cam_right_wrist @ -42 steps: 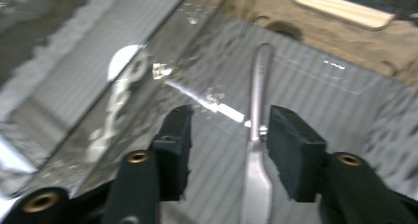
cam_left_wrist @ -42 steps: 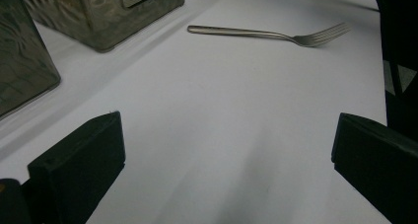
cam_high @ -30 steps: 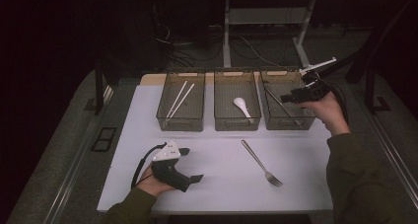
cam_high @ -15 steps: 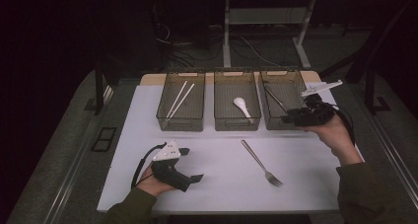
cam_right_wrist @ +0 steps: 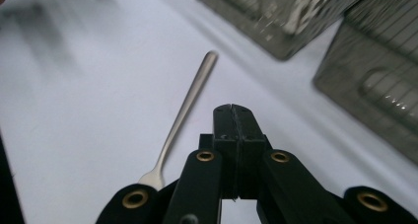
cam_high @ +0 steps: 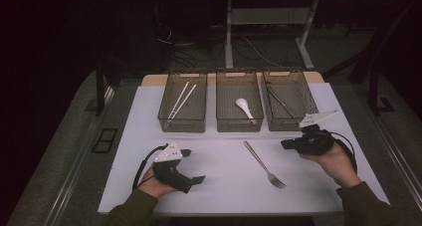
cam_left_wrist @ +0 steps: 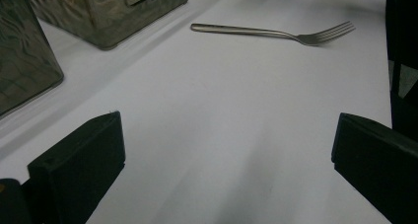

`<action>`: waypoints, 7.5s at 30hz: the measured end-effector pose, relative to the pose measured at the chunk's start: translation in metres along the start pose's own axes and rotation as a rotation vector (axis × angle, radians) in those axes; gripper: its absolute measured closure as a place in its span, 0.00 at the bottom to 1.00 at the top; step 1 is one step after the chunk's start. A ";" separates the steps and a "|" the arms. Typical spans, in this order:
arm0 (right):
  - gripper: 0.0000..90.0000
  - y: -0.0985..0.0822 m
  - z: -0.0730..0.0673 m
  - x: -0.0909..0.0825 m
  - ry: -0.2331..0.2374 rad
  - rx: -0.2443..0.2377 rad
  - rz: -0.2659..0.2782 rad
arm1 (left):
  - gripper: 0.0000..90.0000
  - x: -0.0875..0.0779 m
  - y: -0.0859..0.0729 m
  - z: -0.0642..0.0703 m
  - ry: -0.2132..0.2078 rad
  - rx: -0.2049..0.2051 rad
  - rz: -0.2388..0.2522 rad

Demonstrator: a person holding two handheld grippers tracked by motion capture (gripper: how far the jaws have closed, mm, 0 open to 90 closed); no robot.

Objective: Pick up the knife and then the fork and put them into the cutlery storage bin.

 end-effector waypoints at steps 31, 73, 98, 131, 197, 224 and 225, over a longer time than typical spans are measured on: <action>0.99 -0.041 -0.077 0.043 0.151 -0.140 -0.196 | 0.00 0.000 0.000 0.001 0.005 0.005 -0.004; 0.90 -0.021 -0.016 0.027 -0.058 -0.173 -0.293 | 0.00 0.001 0.000 0.001 0.005 0.006 -0.009; 0.89 0.017 -0.006 0.078 -0.022 -0.279 -0.578 | 0.00 0.002 0.000 0.001 0.002 0.004 -0.011; 0.94 0.016 0.005 0.047 -0.028 -0.188 -0.448 | 0.00 0.001 -0.001 0.001 0.000 0.007 -0.014; 0.94 0.065 0.088 -0.028 -0.197 0.046 -0.106 | 0.00 -0.001 -0.003 -0.003 -0.009 0.021 -0.011; 0.94 0.096 0.152 -0.003 -0.303 0.126 -0.068 | 0.00 -0.002 -0.003 -0.004 -0.009 0.016 -0.007; 0.94 0.097 0.155 -0.001 -0.303 0.129 -0.064 | 0.00 -0.002 -0.003 -0.004 -0.008 0.016 -0.009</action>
Point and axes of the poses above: each handheld gripper's, and its own axes: x roughly forward along the jaws, y roughly out of its top, z roughly to its right, the point moved 3 cm from there along x, roughly forward along the jaws, and after that the axes turned 4 degrees about -x, right-handed, at the moved point
